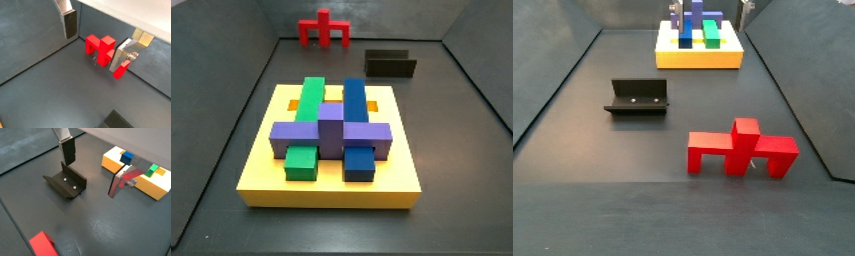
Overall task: Pick up the red object. Move up. Move to above the board. Insert the red object.
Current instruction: Pick up the red object.
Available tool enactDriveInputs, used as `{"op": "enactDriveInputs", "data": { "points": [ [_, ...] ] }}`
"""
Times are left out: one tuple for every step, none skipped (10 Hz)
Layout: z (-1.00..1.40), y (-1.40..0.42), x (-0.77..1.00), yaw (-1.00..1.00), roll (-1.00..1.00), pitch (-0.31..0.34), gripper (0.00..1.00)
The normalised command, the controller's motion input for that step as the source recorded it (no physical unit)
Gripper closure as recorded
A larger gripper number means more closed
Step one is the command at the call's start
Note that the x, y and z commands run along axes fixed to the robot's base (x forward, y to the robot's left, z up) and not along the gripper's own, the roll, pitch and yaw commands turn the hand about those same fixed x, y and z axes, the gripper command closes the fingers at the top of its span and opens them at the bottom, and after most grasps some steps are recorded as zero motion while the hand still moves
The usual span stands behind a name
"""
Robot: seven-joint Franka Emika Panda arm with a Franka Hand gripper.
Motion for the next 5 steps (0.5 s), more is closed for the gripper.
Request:
{"op": "enactDriveInputs", "data": {
  "points": [
    [0.00, 0.02, 0.00, 0.00, 0.00, 0.000, 0.00],
    [0.00, 0.17, -0.14, -0.04, 0.00, 0.000, 0.00],
    [-0.01, 0.28, -0.11, -0.13, 0.01, 0.014, 0.00],
    [0.00, 0.45, -0.11, -0.20, 0.00, 0.019, 0.00],
    [-0.04, 0.60, -0.05, -0.21, 0.00, 0.006, 0.00]
  ]
}}
